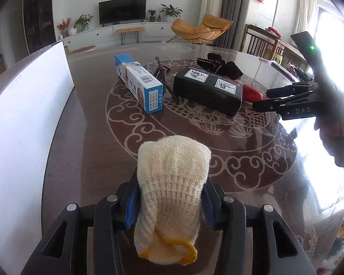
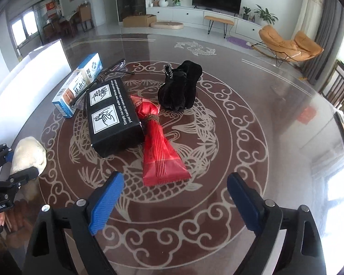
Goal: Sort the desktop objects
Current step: 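Grasp the cream knit glove with the left gripper while the right grasps the red snack packet, then carry the glove with the left gripper while the right carries the red packet into the white box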
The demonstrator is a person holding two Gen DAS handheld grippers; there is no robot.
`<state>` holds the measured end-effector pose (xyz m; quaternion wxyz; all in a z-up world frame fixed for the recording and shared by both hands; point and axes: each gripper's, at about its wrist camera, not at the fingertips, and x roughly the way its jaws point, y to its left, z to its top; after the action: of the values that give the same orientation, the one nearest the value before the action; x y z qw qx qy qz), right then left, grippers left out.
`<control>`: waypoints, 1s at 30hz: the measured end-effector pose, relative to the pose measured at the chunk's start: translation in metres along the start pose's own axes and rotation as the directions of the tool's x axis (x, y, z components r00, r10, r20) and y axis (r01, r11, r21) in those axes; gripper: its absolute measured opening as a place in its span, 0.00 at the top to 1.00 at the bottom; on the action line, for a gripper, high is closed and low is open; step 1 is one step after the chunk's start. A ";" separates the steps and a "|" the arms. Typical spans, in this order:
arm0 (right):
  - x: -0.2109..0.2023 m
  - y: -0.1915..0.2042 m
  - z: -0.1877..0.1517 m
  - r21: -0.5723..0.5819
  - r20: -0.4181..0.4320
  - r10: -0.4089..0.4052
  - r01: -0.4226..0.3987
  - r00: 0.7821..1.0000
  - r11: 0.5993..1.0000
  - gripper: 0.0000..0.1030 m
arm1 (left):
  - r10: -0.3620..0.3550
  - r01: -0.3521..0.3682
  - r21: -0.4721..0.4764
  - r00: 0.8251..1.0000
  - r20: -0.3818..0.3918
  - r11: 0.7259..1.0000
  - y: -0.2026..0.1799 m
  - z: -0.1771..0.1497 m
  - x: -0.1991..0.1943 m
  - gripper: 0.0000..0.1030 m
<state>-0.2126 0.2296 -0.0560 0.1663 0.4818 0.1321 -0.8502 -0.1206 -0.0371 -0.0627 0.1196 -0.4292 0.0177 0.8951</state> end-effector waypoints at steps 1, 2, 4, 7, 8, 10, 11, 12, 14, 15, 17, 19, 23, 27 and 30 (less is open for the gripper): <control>0.007 0.003 0.007 -0.022 -0.020 -0.008 0.008 1.000 1.000 0.33 | 0.003 -0.003 0.003 1.000 0.000 1.000 -0.001 -0.001 0.000 0.54; 0.014 0.006 0.012 -0.035 -0.034 -0.017 0.016 0.999 0.999 0.39 | 0.004 -0.004 0.003 1.000 -0.001 1.000 -0.001 -0.001 0.000 0.54; 0.018 0.007 0.020 -0.011 -0.025 0.004 -0.004 1.000 1.000 0.52 | 0.002 -0.002 0.002 1.000 0.000 1.000 -0.001 -0.001 0.000 0.54; 0.015 0.015 0.017 0.031 -0.004 0.041 -0.041 0.999 0.999 0.75 | 0.001 -0.001 0.001 1.000 -0.001 1.000 0.001 0.000 -0.001 0.54; 0.013 0.020 0.011 0.026 0.001 0.039 -0.039 0.999 0.999 0.75 | 0.001 -0.001 0.001 1.000 -0.001 1.000 0.001 -0.001 -0.002 0.54; 0.004 0.027 -0.006 0.049 0.019 0.053 -0.054 0.998 0.997 0.75 | 0.001 -0.001 0.001 1.000 -0.001 1.000 0.001 0.000 -0.002 0.54; -0.003 0.030 -0.017 0.073 0.028 0.063 -0.065 0.998 0.995 0.75 | 0.002 -0.002 0.001 1.000 -0.001 1.000 0.001 0.000 -0.002 0.54; -0.012 0.032 -0.031 0.093 0.038 0.067 -0.071 0.997 0.993 0.75 | 0.002 -0.002 0.002 1.000 -0.001 1.000 0.001 0.000 -0.002 0.54; -0.031 0.042 -0.063 0.115 0.059 0.078 -0.084 0.995 0.990 0.75 | 0.004 -0.004 0.003 1.000 -0.001 1.000 0.001 0.000 -0.001 0.54; -0.041 0.048 -0.079 0.121 0.072 0.093 -0.101 0.993 0.988 0.75 | 0.005 -0.005 0.004 1.000 -0.001 1.000 0.001 0.000 -0.002 0.54; -0.060 0.058 -0.110 0.125 0.095 0.125 -0.136 0.988 0.983 0.75 | 0.021 -0.021 0.006 1.000 -0.002 1.000 0.000 -0.001 -0.002 0.53; -0.074 0.065 -0.130 0.123 0.115 0.120 -0.134 0.986 0.983 0.75 | 0.021 -0.021 -0.021 1.000 0.002 1.000 -0.001 -0.007 -0.008 0.54; -0.082 0.067 -0.137 0.084 0.118 0.103 -0.113 0.988 0.990 0.49 | 0.035 -0.035 -0.009 0.999 -0.005 0.999 -0.007 -0.022 -0.017 0.41; -0.075 0.070 -0.120 0.017 0.070 0.104 -0.106 0.992 0.994 0.43 | 0.059 -0.060 -0.004 0.998 -0.035 0.998 -0.004 -0.025 -0.016 0.22; -0.069 0.070 -0.116 -0.009 0.033 0.119 -0.118 0.992 0.993 0.44 | 0.071 -0.070 0.026 0.997 -0.041 0.997 -0.007 -0.023 -0.012 0.23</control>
<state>-0.0611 0.2211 -0.0594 0.2202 0.4741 0.1033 -0.8462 -0.0941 -0.0360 -0.0673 0.0926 -0.4456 0.0462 0.8892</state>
